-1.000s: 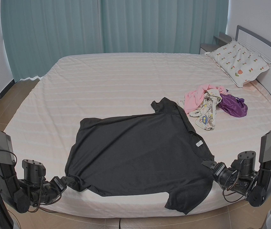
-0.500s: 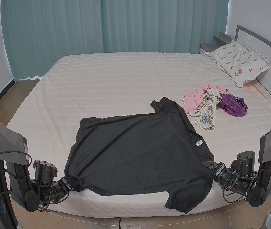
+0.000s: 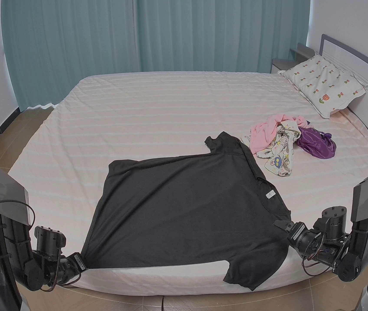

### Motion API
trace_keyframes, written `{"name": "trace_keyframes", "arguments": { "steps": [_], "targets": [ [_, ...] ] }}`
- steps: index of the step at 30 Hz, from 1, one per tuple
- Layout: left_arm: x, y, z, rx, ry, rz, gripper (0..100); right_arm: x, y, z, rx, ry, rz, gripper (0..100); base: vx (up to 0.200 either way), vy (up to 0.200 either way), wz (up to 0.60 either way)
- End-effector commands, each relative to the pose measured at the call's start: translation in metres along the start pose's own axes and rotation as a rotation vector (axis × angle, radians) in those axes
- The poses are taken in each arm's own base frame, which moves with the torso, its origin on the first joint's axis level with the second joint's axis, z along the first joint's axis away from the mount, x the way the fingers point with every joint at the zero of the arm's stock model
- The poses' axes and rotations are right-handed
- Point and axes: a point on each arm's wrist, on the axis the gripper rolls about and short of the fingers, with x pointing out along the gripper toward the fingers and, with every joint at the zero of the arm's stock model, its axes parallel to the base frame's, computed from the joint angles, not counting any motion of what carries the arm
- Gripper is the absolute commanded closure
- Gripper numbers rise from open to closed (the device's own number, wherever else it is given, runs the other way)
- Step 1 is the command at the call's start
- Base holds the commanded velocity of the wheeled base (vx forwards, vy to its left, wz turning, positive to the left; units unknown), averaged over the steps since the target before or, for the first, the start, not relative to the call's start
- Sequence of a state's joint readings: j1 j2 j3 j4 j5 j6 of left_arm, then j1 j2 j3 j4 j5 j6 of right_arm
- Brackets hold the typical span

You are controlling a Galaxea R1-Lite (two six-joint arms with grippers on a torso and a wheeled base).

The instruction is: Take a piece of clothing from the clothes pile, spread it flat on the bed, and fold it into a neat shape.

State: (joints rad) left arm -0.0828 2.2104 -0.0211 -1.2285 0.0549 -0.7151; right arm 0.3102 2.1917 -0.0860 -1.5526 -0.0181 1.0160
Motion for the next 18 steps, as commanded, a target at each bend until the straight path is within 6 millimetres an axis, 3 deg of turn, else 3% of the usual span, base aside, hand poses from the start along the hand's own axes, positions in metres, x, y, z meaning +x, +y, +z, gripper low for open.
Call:
{"name": "trace_keyframes", "arguments": {
  "steps": [1,13,18],
  "targets": [
    [-0.001,0.013,0.004,0.001,0.001,0.044,100,0.000,-0.001,0.000,-0.005,0.000,0.001,0,0.000,0.000,0.00],
    [0.000,0.017,0.005,-0.029,0.060,-0.021,100,0.001,-0.019,-0.008,-0.063,0.050,-0.085,0,0.000,0.000,0.00],
    [0.000,0.016,0.006,-0.041,0.061,-0.029,100,0.002,-0.021,-0.002,-0.072,0.034,-0.090,0,0.000,0.000,0.00]
  ]
}}
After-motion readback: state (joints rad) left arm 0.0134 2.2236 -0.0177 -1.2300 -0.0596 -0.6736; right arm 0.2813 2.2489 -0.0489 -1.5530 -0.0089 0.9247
